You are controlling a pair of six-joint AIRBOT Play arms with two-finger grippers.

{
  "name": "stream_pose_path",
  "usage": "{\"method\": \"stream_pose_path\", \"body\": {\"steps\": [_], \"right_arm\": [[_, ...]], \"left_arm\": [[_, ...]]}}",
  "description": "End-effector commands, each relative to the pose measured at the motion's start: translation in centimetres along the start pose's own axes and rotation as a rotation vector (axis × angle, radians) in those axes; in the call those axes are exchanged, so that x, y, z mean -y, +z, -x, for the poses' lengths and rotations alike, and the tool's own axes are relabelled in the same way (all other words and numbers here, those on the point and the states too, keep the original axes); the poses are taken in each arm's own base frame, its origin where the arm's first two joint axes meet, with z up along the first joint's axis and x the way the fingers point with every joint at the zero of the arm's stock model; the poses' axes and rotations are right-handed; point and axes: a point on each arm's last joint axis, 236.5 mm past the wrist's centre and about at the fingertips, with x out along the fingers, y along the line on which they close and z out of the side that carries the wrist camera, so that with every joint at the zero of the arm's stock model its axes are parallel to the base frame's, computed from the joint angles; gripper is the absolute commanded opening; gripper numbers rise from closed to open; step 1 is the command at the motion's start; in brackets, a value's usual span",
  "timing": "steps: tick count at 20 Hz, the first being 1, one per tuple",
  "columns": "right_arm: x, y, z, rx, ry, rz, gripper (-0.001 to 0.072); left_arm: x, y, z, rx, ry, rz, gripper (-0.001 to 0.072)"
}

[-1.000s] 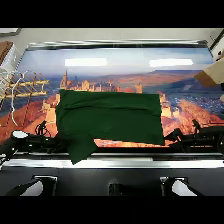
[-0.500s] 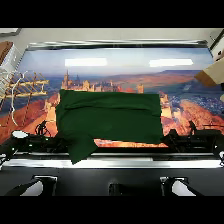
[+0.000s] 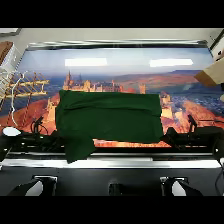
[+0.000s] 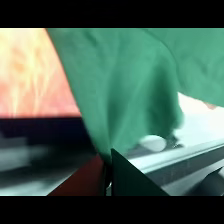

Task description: Fold the clothes and pants, and hang the long-sleeved shirts on hangers.

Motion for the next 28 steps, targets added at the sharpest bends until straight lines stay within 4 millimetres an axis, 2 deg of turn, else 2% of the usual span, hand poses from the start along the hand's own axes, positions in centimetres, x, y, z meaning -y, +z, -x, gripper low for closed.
{"method": "stream_pose_path", "body": {"steps": [1, 3, 6, 9, 13, 16, 19, 21, 23, 25, 28], "right_arm": [[-2.6, -3.8, 3.2, -0.003, 0.005, 0.055, 0.0029], [-3.7, -4.3, 4.5, 0.061, 0.011, 0.074, 0.0029], [-5.3, -1.8, 5.6, 0.198, 0.051, 0.089, 0.0028], [-7.0, 2.2, 5.3, 0.286, 0.048, 0.133, 0.0028], [-8.8, 8.9, 2.6, 0.337, -0.012, 0.150, 0.0029], [-9.1, 13.0, 1.6, 0.330, -0.032, 0.131, 0.0029], [-9.0, 16.0, 0.8, 0.330, -0.054, 0.125, 0.0029], [-8.9, 17.3, 0.4, 0.333, -0.062, 0.119, 0.0029], [-8.5, 18.2, -0.3, 0.334, -0.067, 0.110, 0.0029], [-7.8, 18.6, -1.3, 0.321, -0.076, 0.093, 0.0029], [-7.0, 18.2, -3.4, 0.275, -0.088, 0.085, 0.0031]], "left_arm": [[0.1, -2.3, 4.4, 0.033, 0.136, -0.057, 0.0013], [1.6, -1.9, 6.4, 0.126, 0.138, -0.089, 0.0013], [4.3, 0.4, 7.5, 0.206, 0.070, -0.110, 0.0013], [6.0, 4.9, 6.9, 0.261, 0.014, -0.114, 0.0013], [7.1, 11.3, 5.4, 0.244, 0.013, -0.132, 0.0013], [8.7, 16.3, 4.7, 0.227, -0.004, -0.156, 0.0013], [10.1, 21.0, 4.9, 0.252, -0.017, -0.153, 0.0013], [11.1, 23.7, 5.2, 0.271, -0.025, -0.162, 0.0013], [11.6, 25.5, 4.4, 0.254, -0.028, -0.174, 0.0013], [11.2, 26.7, 2.5, 0.220, -0.024, -0.169, 0.0013], [9.4, 27.3, -0.9, 0.158, -0.009, -0.131, 0.0013]]}}
